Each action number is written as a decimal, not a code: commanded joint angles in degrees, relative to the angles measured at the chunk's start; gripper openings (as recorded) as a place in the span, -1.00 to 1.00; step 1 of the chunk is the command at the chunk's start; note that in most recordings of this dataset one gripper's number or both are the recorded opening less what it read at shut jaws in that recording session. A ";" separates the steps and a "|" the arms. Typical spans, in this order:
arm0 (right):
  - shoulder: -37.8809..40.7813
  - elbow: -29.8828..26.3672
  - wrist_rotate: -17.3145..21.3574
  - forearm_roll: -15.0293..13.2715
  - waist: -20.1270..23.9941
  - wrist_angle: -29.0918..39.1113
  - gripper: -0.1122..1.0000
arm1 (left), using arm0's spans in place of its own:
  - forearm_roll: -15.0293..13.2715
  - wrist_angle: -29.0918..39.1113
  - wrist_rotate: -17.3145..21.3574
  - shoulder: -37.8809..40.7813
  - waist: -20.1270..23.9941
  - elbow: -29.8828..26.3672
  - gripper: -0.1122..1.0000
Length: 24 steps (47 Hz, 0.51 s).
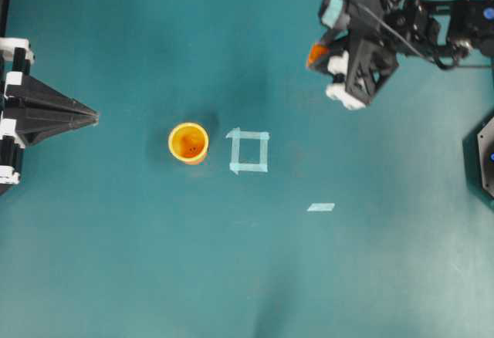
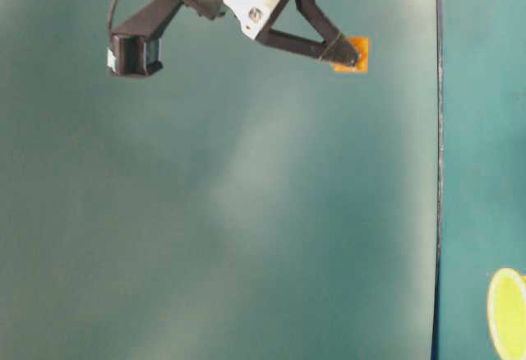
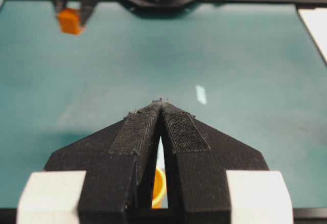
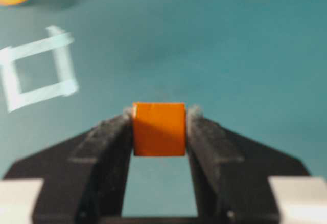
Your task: Move the block backward with right arm.
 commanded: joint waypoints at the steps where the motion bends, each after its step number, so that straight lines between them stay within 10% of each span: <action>1: 0.62 -3.08 0.00 0.09 -2.37 1.23 -0.08 | 0.09 -0.26 -0.18 0.18 0.00 -1.76 -0.80; 24: 6.77 -12.04 0.00 0.09 -13.54 3.96 -0.08 | 0.09 -0.26 -0.18 0.18 0.00 -1.76 -0.80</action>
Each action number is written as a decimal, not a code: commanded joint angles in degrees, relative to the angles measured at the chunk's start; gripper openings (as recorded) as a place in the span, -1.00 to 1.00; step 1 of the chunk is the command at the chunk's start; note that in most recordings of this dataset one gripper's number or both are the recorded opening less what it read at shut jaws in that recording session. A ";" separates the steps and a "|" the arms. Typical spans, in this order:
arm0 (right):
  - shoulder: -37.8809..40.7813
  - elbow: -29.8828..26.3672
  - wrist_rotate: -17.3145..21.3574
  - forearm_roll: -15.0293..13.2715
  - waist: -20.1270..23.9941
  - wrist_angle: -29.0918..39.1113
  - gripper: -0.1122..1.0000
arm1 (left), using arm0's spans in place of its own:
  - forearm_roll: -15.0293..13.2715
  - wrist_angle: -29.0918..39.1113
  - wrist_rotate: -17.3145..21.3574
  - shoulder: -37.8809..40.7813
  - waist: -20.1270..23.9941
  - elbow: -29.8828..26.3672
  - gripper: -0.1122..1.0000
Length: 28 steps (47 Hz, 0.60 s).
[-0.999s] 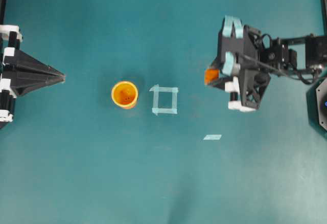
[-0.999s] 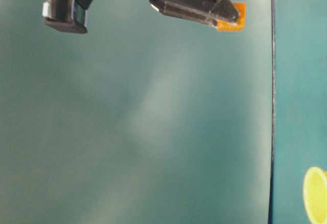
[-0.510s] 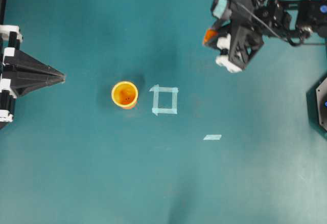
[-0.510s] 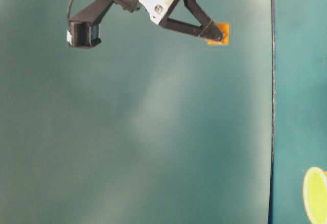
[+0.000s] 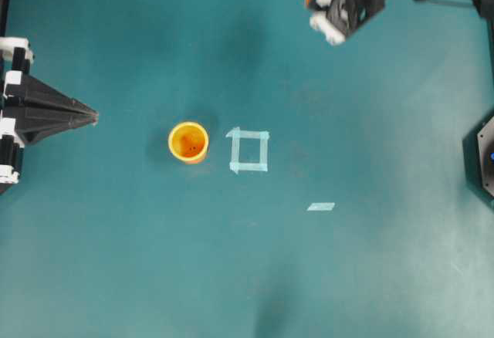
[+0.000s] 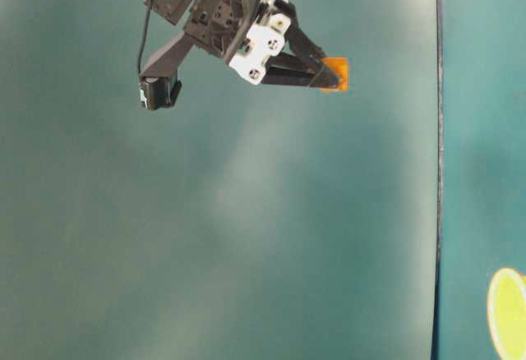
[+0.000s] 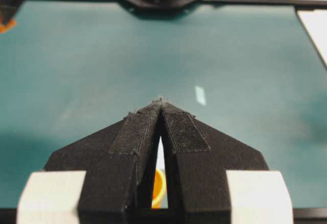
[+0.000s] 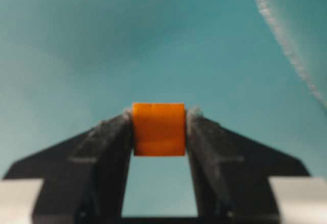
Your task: Move the block backward with right arm.
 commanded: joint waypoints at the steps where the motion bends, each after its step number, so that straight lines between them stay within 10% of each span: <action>1: 0.00 -2.81 0.09 0.09 -1.93 -0.18 -0.08 | 0.09 -0.26 0.00 0.09 0.00 -1.76 -0.80; 28: 1.93 -6.59 0.00 0.00 -9.93 -0.53 -0.08 | 0.09 -0.26 0.00 0.18 0.00 -1.85 -0.80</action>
